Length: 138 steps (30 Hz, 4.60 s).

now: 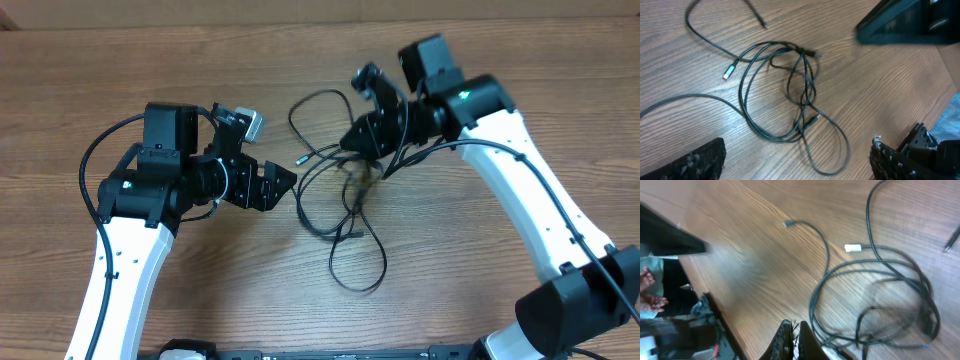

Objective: Untangle cables

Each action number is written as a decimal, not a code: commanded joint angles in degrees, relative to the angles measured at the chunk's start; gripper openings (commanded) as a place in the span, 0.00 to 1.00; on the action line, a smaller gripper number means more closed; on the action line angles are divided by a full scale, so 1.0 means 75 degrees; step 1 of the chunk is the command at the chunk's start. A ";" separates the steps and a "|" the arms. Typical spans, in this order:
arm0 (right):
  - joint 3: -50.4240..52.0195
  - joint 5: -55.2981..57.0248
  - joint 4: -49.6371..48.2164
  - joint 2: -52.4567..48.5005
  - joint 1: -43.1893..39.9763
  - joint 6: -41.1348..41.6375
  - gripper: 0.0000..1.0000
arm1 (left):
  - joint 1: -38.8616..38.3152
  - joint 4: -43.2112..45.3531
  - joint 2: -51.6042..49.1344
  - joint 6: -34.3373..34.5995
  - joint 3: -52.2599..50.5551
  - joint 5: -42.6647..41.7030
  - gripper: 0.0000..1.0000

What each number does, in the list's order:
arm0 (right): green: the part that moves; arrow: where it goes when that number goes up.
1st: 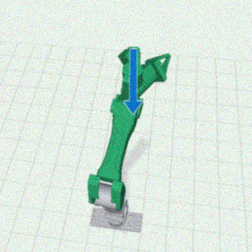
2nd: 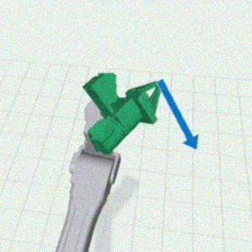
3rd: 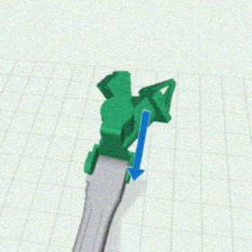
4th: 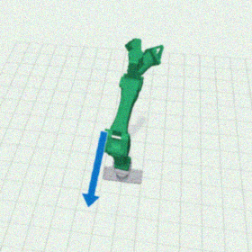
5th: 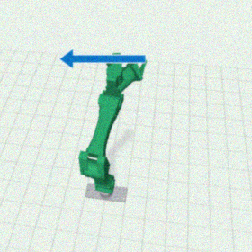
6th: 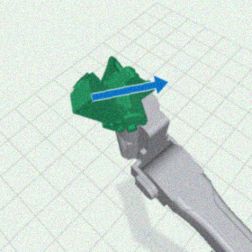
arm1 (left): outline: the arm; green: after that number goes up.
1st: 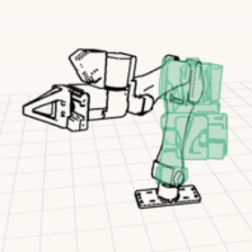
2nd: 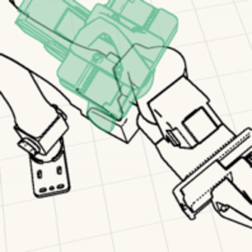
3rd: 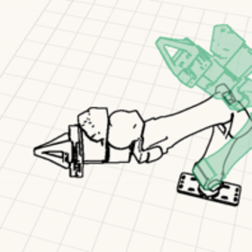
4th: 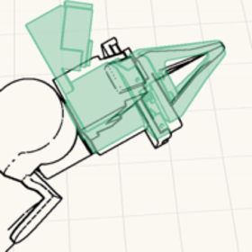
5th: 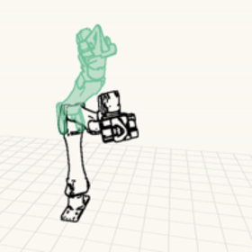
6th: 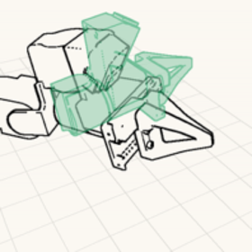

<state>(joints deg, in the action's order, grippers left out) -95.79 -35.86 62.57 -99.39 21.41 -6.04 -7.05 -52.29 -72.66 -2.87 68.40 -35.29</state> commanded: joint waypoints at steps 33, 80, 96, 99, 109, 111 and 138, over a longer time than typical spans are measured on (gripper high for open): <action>0.2247 0.2154 -0.0909 -0.0624 0.0015 0.0600 0.93 | -0.0009 0.0070 -0.0050 0.0245 0.0114 -0.0093 0.93; -0.1851 0.0306 0.0612 -0.1014 0.0146 0.1743 0.04 | -0.0015 0.0061 -0.0154 0.0353 0.0114 -0.0009 0.95; -0.3704 -0.1052 0.1480 -0.0976 0.0172 0.1740 0.04 | -0.0525 0.0315 -0.1673 0.0513 0.0114 -0.0076 0.72; -0.3710 -0.1361 0.1510 -0.0962 0.0239 0.1670 0.04 | -0.0647 0.0522 -0.1833 0.0592 0.0114 -0.0061 0.36; -0.3713 -0.1749 0.1530 -0.0597 0.0402 0.1335 0.04 | -0.0714 0.0804 -0.1897 0.0819 0.0114 0.0204 0.04; -0.3713 -0.1743 0.1515 -0.0475 0.0402 0.1323 0.04 | -0.0714 0.0804 -0.1897 0.0848 0.0114 0.0251 0.06; -0.3713 -0.0723 0.2387 -0.0090 0.0481 0.1166 0.04 | -0.0714 0.1157 -0.1880 0.1935 0.0114 0.1600 0.54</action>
<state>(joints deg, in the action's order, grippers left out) -121.64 -42.59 80.97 -101.62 24.80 3.16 -12.03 -43.88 -86.39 10.63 68.40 -21.91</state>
